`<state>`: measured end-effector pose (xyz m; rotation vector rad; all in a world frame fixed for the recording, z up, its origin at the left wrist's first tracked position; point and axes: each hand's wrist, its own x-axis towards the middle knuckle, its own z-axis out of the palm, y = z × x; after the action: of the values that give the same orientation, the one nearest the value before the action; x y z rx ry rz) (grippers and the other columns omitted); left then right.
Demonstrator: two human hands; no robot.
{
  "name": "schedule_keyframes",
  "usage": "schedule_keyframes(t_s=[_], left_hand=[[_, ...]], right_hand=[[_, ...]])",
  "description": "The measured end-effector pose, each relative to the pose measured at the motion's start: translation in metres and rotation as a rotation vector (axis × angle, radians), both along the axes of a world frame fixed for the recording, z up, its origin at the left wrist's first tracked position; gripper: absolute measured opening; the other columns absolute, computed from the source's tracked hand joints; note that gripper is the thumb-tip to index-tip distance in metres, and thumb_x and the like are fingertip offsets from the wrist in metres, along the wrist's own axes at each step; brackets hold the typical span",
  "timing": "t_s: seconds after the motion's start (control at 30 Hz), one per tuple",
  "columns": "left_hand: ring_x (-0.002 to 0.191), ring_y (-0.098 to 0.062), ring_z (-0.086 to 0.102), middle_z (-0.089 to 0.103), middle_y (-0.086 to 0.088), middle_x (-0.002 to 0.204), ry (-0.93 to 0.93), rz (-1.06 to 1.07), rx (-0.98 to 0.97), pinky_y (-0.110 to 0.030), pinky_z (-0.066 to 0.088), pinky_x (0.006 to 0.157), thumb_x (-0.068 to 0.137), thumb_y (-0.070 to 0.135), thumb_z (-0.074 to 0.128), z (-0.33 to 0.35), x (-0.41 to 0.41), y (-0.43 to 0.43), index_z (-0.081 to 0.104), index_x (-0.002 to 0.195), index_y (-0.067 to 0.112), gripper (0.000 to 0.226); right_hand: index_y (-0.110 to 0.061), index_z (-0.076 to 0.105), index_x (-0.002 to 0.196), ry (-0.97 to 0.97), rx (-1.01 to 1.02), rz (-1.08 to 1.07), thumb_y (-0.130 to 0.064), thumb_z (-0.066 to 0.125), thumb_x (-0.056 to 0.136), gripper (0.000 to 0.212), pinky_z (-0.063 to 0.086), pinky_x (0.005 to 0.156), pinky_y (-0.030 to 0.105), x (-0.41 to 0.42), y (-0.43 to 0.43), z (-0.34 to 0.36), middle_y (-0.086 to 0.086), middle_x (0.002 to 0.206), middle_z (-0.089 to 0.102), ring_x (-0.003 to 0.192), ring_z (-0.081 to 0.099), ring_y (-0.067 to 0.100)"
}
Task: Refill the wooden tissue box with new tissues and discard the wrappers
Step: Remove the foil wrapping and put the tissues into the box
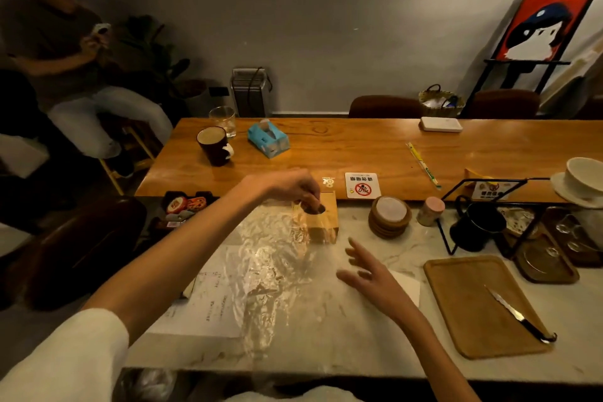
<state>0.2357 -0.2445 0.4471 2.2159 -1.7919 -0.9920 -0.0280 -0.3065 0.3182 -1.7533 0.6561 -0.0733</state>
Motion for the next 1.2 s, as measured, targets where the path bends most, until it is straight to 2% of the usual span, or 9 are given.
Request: schedule_keyframes(t_s=[0.1, 0.27, 0.37, 0.47, 0.6, 0.7, 0.87, 1.1, 1.2], left_hand=[[0.107, -0.007, 0.058, 0.064, 0.004, 0.121, 0.202, 0.110, -0.020, -0.021, 0.047, 0.084, 0.090, 0.024, 0.066, 0.010, -0.010, 0.004, 0.062, 0.125, 0.024, 0.035], [0.133, -0.010, 0.033, 0.039, 0.013, 0.143, 0.131, 0.859, -0.855, -0.040, 0.031, 0.110, 0.088, 0.036, 0.068, -0.056, -0.011, 0.081, 0.041, 0.142, 0.033, 0.061], [0.135, -0.021, 0.039, 0.038, -0.002, 0.149, 0.558, 1.112, -0.495, -0.044, 0.037, 0.109, 0.074, 0.060, 0.072, -0.139, -0.016, 0.132, 0.019, 0.152, 0.030, 0.099], [0.102, -0.026, 0.069, 0.070, -0.011, 0.118, 0.789, 1.049, -0.283, -0.032, 0.056, 0.086, 0.091, 0.030, 0.065, -0.183, -0.027, 0.151, 0.050, 0.136, 0.010, 0.051], [0.088, -0.030, 0.068, 0.074, -0.014, 0.098, 0.859, 1.138, -0.393, -0.033, 0.060, 0.073, 0.099, 0.015, 0.053, -0.194, -0.039, 0.151, 0.068, 0.105, 0.004, 0.020], [0.084, -0.030, 0.065, 0.069, -0.017, 0.096, 0.930, 1.176, -0.412, -0.034, 0.059, 0.066, 0.097, 0.011, 0.056, -0.194, -0.039, 0.153, 0.065, 0.111, 0.005, 0.018], [0.078, -0.033, 0.070, 0.070, -0.023, 0.096, 1.081, 1.227, -0.413, -0.039, 0.060, 0.067, 0.094, 0.003, 0.056, -0.197, -0.038, 0.159, 0.059, 0.117, 0.005, 0.023], [0.075, -0.030, 0.072, 0.070, -0.024, 0.099, 1.120, 1.150, -0.382, -0.040, 0.061, 0.069, 0.095, 0.000, 0.054, -0.190, -0.032, 0.164, 0.058, 0.117, 0.004, 0.023], [0.081, -0.029, 0.072, 0.071, -0.025, 0.105, 1.082, 1.060, -0.349, -0.036, 0.060, 0.071, 0.095, 0.002, 0.056, -0.181, -0.027, 0.166, 0.060, 0.122, 0.008, 0.028]], right_hand=[[-0.024, 0.068, 0.109, -0.081, 0.072, -0.121, -0.019, 0.065, 0.092, 0.019, 0.056, 0.081, 0.031, 0.041, -0.007, 0.016, -0.006, 0.095, 0.076, 0.093, 0.071, 0.020], [-0.014, 0.070, 0.110, -0.123, 0.226, -0.289, -0.015, 0.058, 0.096, 0.019, 0.058, 0.081, 0.039, 0.042, -0.027, -0.004, 0.009, 0.101, 0.076, 0.089, 0.073, 0.026], [-0.010, 0.067, 0.119, -0.128, 0.310, -0.302, -0.018, 0.057, 0.096, 0.026, 0.056, 0.088, 0.042, 0.035, -0.037, -0.018, 0.012, 0.108, 0.074, 0.096, 0.071, 0.027], [-0.012, 0.061, 0.129, -0.106, 0.353, -0.260, -0.024, 0.054, 0.097, 0.035, 0.057, 0.089, 0.039, 0.036, -0.047, -0.029, 0.009, 0.115, 0.072, 0.104, 0.070, 0.024], [-0.024, 0.058, 0.129, 0.103, 0.341, -0.122, -0.032, 0.060, 0.095, 0.036, 0.058, 0.085, 0.036, 0.030, -0.051, -0.035, 0.004, 0.114, 0.073, 0.101, 0.071, 0.022], [-0.018, 0.062, 0.122, 0.152, 0.388, -0.136, -0.017, 0.064, 0.093, 0.029, 0.055, 0.093, 0.048, 0.025, -0.049, -0.043, 0.007, 0.105, 0.076, 0.097, 0.073, 0.027], [-0.021, 0.058, 0.124, 0.198, 0.408, -0.104, -0.012, 0.064, 0.092, 0.034, 0.057, 0.076, 0.033, 0.023, -0.045, -0.052, 0.009, 0.104, 0.076, 0.088, 0.072, 0.021], [-0.024, 0.071, 0.116, 0.186, 0.485, -0.051, -0.023, 0.068, 0.089, 0.027, 0.045, 0.075, 0.038, 0.018, -0.051, -0.056, 0.013, 0.092, 0.061, 0.085, 0.050, 0.029], [-0.021, 0.067, 0.124, 0.136, 0.523, -0.050, -0.010, 0.056, 0.096, 0.032, 0.051, 0.078, 0.038, 0.018, -0.058, -0.053, 0.023, 0.106, 0.071, 0.084, 0.063, 0.026]])
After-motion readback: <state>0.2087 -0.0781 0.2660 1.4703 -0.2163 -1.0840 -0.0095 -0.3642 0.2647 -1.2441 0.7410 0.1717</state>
